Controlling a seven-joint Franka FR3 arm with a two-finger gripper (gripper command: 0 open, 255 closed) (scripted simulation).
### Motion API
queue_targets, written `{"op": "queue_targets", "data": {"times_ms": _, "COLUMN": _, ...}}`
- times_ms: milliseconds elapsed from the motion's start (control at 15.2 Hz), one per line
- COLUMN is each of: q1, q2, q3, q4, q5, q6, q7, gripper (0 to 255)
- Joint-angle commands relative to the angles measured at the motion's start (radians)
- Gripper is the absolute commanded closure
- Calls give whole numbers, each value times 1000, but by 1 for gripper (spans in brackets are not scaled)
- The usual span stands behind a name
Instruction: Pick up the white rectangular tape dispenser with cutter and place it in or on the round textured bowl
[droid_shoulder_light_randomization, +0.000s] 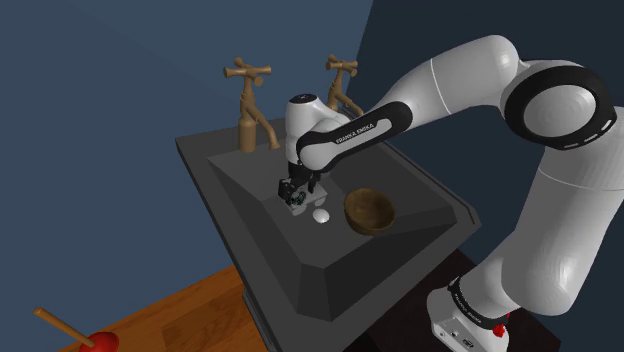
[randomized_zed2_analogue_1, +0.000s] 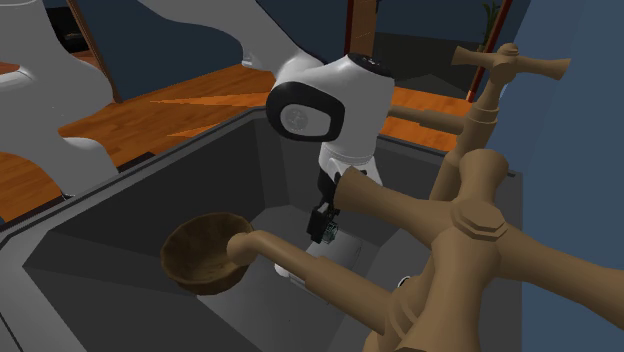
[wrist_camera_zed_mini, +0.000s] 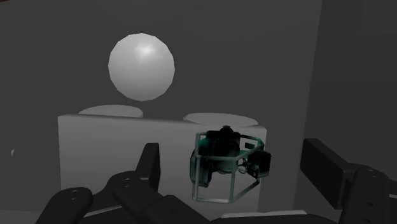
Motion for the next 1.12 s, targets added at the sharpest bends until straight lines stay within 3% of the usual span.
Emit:
{"op": "queue_targets", "data": {"times_ms": 0, "q1": 0, "q2": 0, "q3": 0, "q4": -1, "q5": 0, "q6": 1, "q7": 0, "gripper": 0}}
{"op": "queue_targets", "data": {"times_ms": 264, "q1": 0, "q2": 0, "q3": 0, "q4": -1, "q5": 0, "q6": 1, "q7": 0, "gripper": 0}}
{"op": "queue_targets", "data": {"times_ms": 330, "q1": 0, "q2": 0, "q3": 0, "q4": -1, "q5": 0, "q6": 1, "q7": 0, "gripper": 255}}
{"op": "queue_targets", "data": {"times_ms": 1056, "q1": -2, "q2": -19, "q3": 3, "q4": 2, "q5": 7, "q6": -20, "q7": -5, "gripper": 255}}
